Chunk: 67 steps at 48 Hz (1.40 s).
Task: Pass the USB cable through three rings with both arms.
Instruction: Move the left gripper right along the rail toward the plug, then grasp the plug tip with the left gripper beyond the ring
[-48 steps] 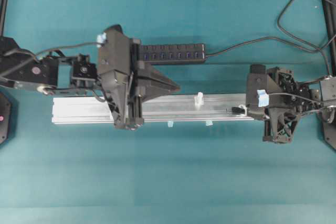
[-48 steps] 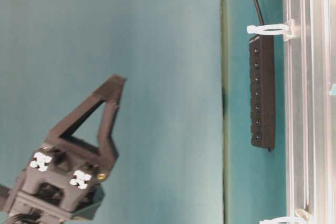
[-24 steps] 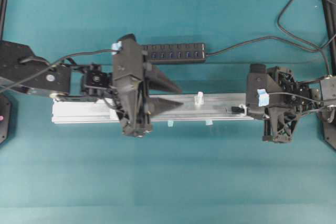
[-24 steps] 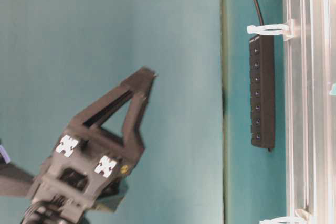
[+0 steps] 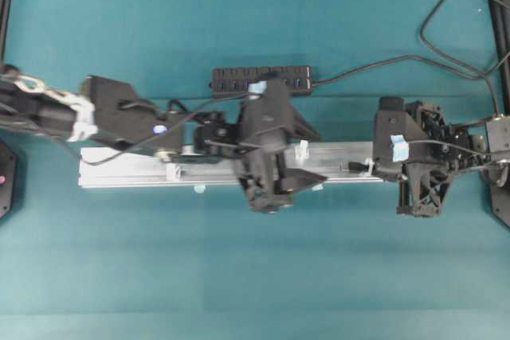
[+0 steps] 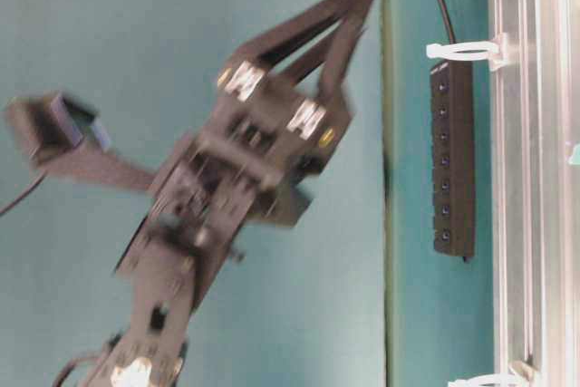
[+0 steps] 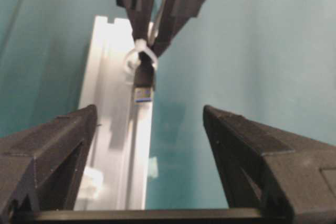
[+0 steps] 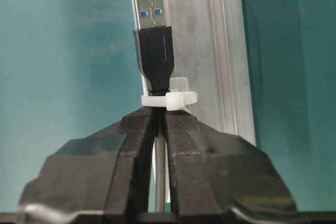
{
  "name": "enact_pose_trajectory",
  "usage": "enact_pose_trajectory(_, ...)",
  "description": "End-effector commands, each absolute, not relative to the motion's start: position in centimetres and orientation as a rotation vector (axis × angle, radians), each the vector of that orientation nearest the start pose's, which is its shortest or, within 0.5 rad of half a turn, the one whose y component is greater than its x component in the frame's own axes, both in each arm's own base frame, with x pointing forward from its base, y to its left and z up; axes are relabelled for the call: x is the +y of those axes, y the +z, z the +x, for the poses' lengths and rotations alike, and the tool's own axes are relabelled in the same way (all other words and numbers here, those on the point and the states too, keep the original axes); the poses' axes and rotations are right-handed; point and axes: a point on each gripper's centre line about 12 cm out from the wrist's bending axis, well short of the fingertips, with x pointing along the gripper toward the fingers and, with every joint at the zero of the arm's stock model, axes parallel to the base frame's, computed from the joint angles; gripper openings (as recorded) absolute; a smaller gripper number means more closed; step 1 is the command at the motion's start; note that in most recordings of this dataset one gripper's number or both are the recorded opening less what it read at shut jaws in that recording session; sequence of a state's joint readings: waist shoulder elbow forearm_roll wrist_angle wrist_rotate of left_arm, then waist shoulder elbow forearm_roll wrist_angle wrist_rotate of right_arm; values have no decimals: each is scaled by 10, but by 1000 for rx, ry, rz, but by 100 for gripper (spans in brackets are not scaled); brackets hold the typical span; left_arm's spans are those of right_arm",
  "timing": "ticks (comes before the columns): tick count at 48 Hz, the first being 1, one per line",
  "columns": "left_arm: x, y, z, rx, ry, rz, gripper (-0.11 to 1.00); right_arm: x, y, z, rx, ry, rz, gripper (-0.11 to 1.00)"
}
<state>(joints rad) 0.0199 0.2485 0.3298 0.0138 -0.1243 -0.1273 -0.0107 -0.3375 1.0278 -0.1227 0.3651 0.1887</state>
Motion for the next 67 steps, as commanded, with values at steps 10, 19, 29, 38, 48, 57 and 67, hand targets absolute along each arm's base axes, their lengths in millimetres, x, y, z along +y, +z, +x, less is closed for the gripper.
enact_pose_trajectory(10, 11, 182, 515, 477, 47, -114, 87, -7, 140, 249, 1027, -91, 61, -6)
enact_pose_trajectory(19, 12, 165, 515, 512, 50, -113, 86, -7, 141, 250, 1018, -90, 63, -6)
enact_pose_trajectory(29, 10, 150, 520, 528, 46, -106, 86, -7, 141, 251, 1013, -89, 63, -6)
enact_pose_trajectory(38, 12, 152, 527, 499, 46, -104, 86, -7, 141, 251, 1013, -90, 65, -6)
enact_pose_trajectory(48, 13, 150, 532, 497, 47, -103, 86, -7, 141, 251, 1013, -90, 65, -6)
enact_pose_trajectory(57, 13, 153, 535, 486, 46, -101, 86, -7, 141, 251, 1013, -90, 65, -6)
enact_pose_trajectory(67, 15, 152, 539, 482, 49, -103, 85, -7, 142, 251, 1009, -89, 65, -6)
